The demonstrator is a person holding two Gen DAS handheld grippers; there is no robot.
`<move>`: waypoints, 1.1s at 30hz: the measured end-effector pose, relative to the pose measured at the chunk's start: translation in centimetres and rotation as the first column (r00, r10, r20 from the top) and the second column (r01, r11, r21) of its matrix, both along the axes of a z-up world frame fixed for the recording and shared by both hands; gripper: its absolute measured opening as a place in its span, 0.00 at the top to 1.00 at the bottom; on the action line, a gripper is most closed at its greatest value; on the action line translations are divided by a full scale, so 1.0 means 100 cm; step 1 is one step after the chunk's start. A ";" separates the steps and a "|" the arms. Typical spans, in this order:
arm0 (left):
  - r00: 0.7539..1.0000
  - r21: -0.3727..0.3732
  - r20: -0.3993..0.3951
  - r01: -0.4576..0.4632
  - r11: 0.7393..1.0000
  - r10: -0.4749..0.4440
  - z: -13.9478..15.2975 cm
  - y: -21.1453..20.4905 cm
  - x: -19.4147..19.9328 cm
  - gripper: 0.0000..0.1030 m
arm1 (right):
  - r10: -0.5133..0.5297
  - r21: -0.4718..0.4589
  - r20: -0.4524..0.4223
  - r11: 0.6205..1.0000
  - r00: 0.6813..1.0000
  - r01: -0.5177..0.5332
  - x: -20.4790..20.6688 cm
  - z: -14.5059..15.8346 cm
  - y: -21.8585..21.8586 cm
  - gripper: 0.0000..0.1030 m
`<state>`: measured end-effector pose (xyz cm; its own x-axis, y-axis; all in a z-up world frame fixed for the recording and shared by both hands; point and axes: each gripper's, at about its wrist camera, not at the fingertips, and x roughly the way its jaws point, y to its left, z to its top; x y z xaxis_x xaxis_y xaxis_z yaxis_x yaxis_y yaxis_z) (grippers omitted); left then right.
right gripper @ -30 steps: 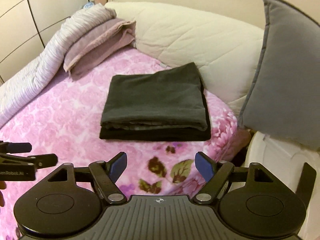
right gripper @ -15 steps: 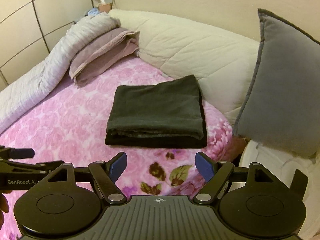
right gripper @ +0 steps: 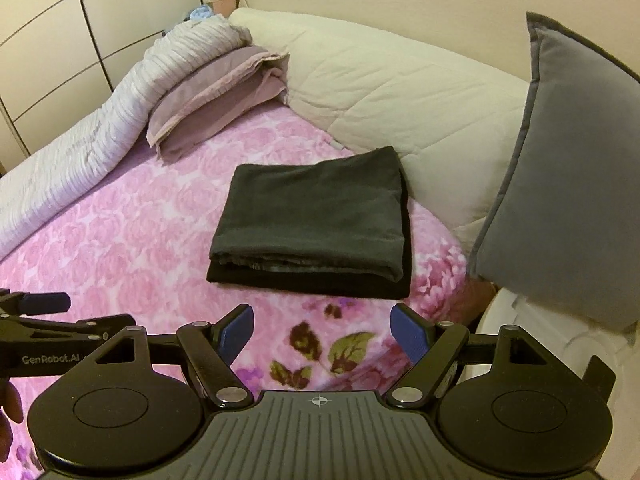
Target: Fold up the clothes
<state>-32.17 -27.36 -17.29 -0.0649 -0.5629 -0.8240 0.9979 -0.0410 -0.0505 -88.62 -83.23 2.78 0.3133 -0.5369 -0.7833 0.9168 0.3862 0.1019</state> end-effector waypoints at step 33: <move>0.998 0.025 0.062 0.004 1.000 -0.005 -0.022 -0.009 -0.043 0.19 | -0.012 0.062 -0.005 0.998 1.000 0.013 -0.028 -0.021 -0.004 0.24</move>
